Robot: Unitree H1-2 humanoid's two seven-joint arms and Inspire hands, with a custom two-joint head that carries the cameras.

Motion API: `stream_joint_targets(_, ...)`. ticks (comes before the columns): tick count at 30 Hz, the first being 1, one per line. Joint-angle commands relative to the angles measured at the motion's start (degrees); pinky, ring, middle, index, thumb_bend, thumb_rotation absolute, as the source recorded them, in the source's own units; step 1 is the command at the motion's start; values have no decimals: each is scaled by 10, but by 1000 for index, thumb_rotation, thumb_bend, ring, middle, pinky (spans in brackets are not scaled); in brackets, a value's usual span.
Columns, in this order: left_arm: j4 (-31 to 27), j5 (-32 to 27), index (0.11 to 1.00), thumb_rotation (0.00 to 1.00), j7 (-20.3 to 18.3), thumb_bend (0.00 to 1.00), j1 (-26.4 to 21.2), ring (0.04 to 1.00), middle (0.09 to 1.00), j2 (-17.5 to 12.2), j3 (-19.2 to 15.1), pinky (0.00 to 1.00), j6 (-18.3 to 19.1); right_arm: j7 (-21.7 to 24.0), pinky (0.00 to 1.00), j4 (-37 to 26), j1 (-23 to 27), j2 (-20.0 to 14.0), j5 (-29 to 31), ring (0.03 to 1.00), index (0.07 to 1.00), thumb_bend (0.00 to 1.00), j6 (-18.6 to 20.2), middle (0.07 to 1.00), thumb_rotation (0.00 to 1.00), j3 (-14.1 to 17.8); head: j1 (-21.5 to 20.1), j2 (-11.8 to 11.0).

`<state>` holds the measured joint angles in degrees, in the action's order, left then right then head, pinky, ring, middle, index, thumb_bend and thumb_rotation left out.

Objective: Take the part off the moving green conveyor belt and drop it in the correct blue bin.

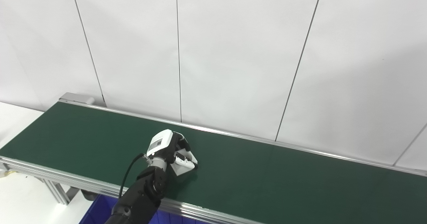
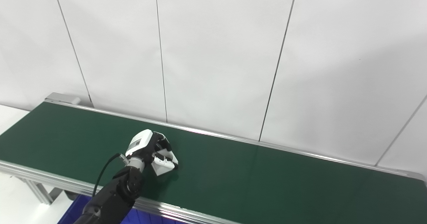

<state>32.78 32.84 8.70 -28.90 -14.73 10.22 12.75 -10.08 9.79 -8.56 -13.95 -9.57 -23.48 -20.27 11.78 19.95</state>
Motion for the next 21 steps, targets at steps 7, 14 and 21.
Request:
stream_joint_targets(7, -46, -16, 454, 0, -7, 501, 6, 483, 535, -11, -13, 490, 19, -15, 825, -9, 5, 2, -3, 882, 892, 1000, -34, 875, 246, 1, -6, 4)
stream_joint_targets(14, -183, -46, 482, 0, 4, 502, 63, 440, 515, 5, -48, 387, 13, -6, 856, -18, 1, 5, -3, 894, 891, 1000, -34, 877, 250, 7, -14, 12)
stream_joint_targets(21, -282, -66, 482, 0, 3, 503, 112, 454, 496, 16, -62, 409, -23, 6, 849, -33, -3, 9, -4, 887, 885, 1000, -34, 876, 263, 16, -33, 29)
